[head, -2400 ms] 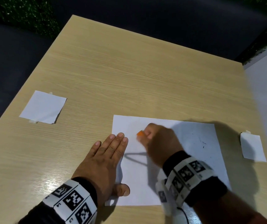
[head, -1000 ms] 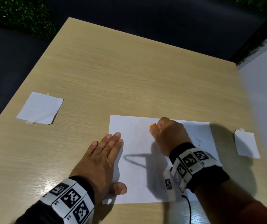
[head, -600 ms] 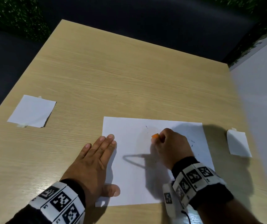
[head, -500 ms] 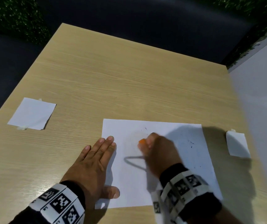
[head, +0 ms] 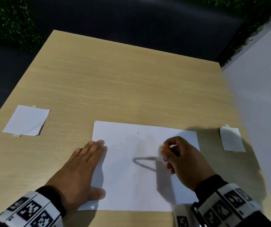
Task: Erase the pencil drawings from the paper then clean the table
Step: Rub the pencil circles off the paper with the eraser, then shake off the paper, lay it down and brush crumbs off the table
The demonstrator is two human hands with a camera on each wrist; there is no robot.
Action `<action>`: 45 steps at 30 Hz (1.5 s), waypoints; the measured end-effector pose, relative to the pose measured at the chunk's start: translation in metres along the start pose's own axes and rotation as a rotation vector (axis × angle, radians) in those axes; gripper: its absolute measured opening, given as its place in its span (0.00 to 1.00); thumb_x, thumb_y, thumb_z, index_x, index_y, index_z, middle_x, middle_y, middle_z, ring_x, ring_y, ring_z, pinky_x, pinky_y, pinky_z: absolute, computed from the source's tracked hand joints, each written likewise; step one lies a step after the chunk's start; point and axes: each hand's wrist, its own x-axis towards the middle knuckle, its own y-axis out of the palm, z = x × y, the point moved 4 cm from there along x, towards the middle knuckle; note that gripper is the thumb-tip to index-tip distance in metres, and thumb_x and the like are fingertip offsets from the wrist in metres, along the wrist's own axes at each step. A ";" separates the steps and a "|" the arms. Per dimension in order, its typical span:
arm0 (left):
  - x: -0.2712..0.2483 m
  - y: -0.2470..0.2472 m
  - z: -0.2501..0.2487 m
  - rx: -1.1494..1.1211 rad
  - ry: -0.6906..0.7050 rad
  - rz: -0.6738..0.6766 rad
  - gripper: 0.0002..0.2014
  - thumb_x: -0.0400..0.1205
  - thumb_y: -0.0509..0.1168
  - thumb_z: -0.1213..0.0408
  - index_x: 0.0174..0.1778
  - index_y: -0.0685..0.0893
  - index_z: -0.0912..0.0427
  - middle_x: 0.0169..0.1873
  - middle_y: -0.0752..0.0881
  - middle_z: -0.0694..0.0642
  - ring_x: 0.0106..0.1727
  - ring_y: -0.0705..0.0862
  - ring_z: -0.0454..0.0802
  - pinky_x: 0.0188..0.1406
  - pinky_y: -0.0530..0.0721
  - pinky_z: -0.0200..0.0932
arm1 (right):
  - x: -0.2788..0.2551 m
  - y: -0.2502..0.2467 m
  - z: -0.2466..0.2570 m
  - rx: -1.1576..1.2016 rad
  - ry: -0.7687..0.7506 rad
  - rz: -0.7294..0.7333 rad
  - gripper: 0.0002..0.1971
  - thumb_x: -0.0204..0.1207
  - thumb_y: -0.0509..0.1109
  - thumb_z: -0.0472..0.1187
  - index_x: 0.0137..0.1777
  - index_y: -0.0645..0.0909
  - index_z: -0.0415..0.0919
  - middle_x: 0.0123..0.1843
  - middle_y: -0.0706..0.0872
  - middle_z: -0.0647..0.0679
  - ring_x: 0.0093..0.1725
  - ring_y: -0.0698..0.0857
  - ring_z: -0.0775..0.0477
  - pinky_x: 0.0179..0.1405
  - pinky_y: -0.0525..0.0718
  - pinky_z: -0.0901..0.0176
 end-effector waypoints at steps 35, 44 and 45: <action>0.012 -0.019 0.002 -0.101 -0.429 -0.352 0.29 0.74 0.65 0.41 0.67 0.74 0.52 0.52 0.78 0.53 0.51 0.77 0.54 0.43 0.75 0.47 | 0.130 -0.044 0.003 -0.549 -0.107 -0.168 0.19 0.79 0.68 0.47 0.69 0.77 0.50 0.68 0.75 0.47 0.69 0.72 0.45 0.68 0.73 0.55; 0.001 -0.016 0.006 -0.075 -0.386 -0.266 0.33 0.76 0.61 0.40 0.76 0.68 0.50 0.54 0.78 0.52 0.54 0.77 0.53 0.48 0.78 0.47 | 0.072 -0.036 -0.039 -0.733 -0.173 -0.027 0.22 0.69 0.77 0.49 0.63 0.80 0.51 0.60 0.81 0.52 0.62 0.79 0.47 0.62 0.80 0.54; 0.001 -0.015 0.005 -0.074 -0.384 -0.252 0.34 0.76 0.60 0.40 0.77 0.66 0.50 0.56 0.77 0.51 0.56 0.76 0.52 0.51 0.77 0.47 | 0.070 -0.035 -0.039 -0.710 -0.175 -0.052 0.22 0.70 0.77 0.46 0.65 0.80 0.51 0.62 0.80 0.52 0.63 0.78 0.47 0.63 0.79 0.55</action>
